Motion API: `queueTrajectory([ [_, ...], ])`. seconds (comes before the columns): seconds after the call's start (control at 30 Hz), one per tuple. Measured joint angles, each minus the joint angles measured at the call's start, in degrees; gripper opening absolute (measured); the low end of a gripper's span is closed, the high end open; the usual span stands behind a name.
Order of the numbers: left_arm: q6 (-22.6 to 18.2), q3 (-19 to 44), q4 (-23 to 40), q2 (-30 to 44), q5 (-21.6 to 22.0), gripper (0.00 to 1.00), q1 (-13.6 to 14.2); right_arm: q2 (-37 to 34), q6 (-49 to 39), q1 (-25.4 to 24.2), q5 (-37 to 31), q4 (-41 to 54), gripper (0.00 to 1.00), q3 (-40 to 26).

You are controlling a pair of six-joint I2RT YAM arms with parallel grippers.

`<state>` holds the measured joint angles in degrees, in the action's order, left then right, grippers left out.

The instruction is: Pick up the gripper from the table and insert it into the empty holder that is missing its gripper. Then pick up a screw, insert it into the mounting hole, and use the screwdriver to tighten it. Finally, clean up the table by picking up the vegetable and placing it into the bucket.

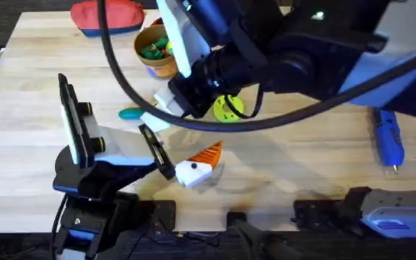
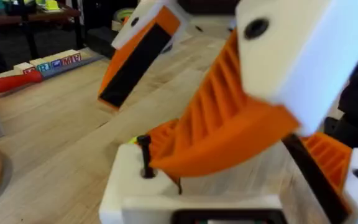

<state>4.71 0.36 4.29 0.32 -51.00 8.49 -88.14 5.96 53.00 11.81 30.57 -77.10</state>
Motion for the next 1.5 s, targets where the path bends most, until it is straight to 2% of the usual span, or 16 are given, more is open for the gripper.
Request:
queueTrajectory([
  [0.1, 0.0, 0.0, 0.0, 0.0, 0.0, 0.989, 0.0, 2.0, 0.0, -1.0, 0.0, 0.1, 0.983, 0.0],
  [0.27, 0.0, 0.0, 0.0, 0.0, 0.0, 0.989, 0.0, 7.2, 0.0, -2.9, 0.0, 1.5, 0.991, 0.0],
  [0.8, 0.0, 0.0, 0.0, 0.0, 0.0, 0.988, 0.0, 28.1, 0.0, -14.0, 0.0, 18.7, 0.991, 0.0],
  [1.1, 0.0, 0.0, 0.0, 0.0, 0.0, 0.989, 0.0, 36.2, 1.9, -20.6, -2.0, 30.0, 0.992, 0.0],
  [1.13, -0.1, 0.0, 0.0, 0.0, 0.0, 0.94, 0.0, 37.8, 2.7, -21.1, -2.4, 33.0, 0.991, 0.0],
  [1.27, -0.2, 0.0, 0.0, 0.0, 0.0, 0.88, 0.0, 39.1, 4.3, -21.1, -2.6, 36.6, 0.992, 0.0],
  [1.37, -0.2, 0.0, 0.0, 0.0, 0.0, 0.795, 0.0, 39.5, 5.6, -21.1, -2.3, 37.9, 0.991, 0.0],
  [1.5, -0.2, 0.0, 0.0, 0.0, 0.0, 0.76, 0.0, 40.8, 6.5, -21.1, -0.3, 36.8, 0.991, 2.2],
])
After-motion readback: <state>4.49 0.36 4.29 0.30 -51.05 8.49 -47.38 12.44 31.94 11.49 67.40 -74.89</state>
